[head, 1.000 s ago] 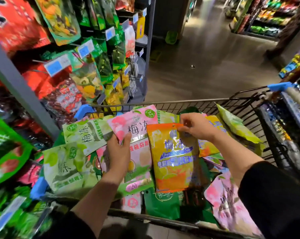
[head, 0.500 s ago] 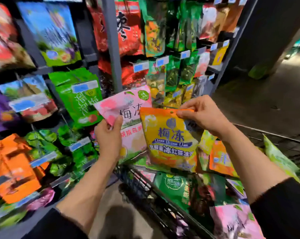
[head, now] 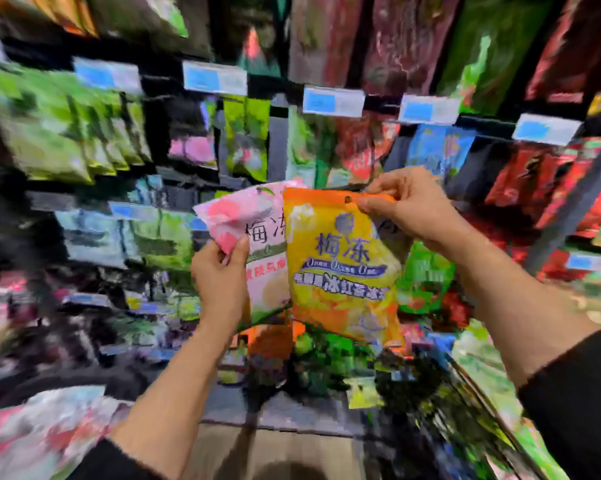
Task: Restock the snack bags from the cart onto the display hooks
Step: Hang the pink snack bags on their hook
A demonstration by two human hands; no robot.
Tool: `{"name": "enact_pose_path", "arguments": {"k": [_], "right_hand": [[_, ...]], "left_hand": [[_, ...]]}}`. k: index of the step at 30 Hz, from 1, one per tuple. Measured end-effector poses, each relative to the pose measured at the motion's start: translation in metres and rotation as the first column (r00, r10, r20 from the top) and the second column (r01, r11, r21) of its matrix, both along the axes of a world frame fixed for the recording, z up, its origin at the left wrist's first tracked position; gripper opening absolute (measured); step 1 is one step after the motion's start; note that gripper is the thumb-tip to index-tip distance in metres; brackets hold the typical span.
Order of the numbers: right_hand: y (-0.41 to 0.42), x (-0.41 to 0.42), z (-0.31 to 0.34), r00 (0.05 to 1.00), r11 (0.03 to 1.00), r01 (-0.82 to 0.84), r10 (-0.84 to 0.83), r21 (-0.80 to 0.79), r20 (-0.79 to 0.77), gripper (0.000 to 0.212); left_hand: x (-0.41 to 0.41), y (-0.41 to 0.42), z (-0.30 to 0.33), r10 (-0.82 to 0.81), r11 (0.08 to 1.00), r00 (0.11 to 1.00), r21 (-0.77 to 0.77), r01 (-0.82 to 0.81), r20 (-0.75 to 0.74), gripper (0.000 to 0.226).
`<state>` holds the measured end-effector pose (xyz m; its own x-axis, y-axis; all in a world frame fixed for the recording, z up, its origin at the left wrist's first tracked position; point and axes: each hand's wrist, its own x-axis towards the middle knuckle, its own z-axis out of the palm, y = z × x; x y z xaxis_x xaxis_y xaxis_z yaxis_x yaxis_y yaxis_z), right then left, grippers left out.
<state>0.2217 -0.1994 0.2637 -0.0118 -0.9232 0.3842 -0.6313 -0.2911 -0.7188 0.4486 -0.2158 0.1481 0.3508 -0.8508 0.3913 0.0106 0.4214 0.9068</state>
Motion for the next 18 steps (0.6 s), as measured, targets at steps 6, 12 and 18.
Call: {"name": "enact_pose_path", "arguments": {"k": [6,12,18], "right_hand": [[-0.095,0.133,0.032,0.983,0.978,-0.185,0.184,-0.091,-0.016,0.019],[-0.162,0.219,0.087,0.955,0.922,-0.296,0.289,-0.251,-0.066,0.009],[-0.219,0.269,0.156,0.927,0.844,-0.368,0.368,-0.390,-0.077,0.013]], "left_hand": [[0.133,-0.041,0.029,0.265,0.963,0.964,-0.049,-0.267,-0.035,0.051],[0.210,-0.075,0.056,0.459,0.884,0.888,-0.105,-0.455,0.011,0.039],[0.240,-0.103,0.106,0.693,0.716,0.714,-0.208,-0.666,0.098,0.033]]}}
